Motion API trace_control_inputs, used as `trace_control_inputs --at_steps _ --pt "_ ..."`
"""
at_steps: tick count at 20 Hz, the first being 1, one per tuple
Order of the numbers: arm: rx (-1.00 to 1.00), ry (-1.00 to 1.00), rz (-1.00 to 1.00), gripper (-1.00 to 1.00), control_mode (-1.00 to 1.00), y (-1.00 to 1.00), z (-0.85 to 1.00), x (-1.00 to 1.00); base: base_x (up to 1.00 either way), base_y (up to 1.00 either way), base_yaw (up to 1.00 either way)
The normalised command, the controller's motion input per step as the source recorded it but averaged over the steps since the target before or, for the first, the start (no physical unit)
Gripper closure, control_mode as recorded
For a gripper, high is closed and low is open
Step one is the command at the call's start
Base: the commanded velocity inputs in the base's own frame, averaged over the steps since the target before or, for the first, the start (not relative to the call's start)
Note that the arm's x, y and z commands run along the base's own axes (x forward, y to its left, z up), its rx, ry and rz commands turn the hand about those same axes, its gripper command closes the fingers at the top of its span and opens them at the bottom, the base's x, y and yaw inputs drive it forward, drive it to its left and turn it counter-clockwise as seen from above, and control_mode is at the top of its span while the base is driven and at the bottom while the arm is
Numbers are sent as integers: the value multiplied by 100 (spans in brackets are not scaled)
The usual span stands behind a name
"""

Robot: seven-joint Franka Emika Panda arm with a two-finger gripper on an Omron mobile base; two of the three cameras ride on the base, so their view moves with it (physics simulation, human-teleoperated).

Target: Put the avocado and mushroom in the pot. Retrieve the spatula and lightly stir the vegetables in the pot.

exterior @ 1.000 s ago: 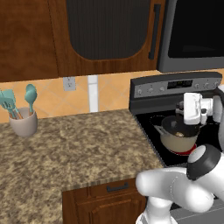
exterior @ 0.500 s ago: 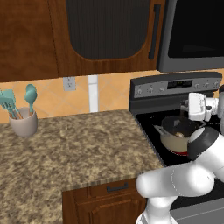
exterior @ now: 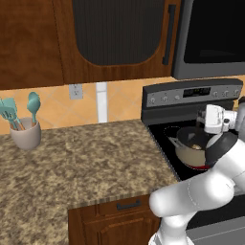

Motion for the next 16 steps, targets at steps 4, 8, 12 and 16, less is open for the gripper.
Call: trace_control_inputs --at_steps 4,8,12,16 --pt "8 12 -18 100 -100 0 0 32 0 0 0" --pt "9 8 -19 100 -100 -5 9 34 0 0 0" --pt "2 17 -21 100 -100 -15 26 17 0 0 0" --pt "3 18 -27 100 -100 -23 -1 14 0 0 0"
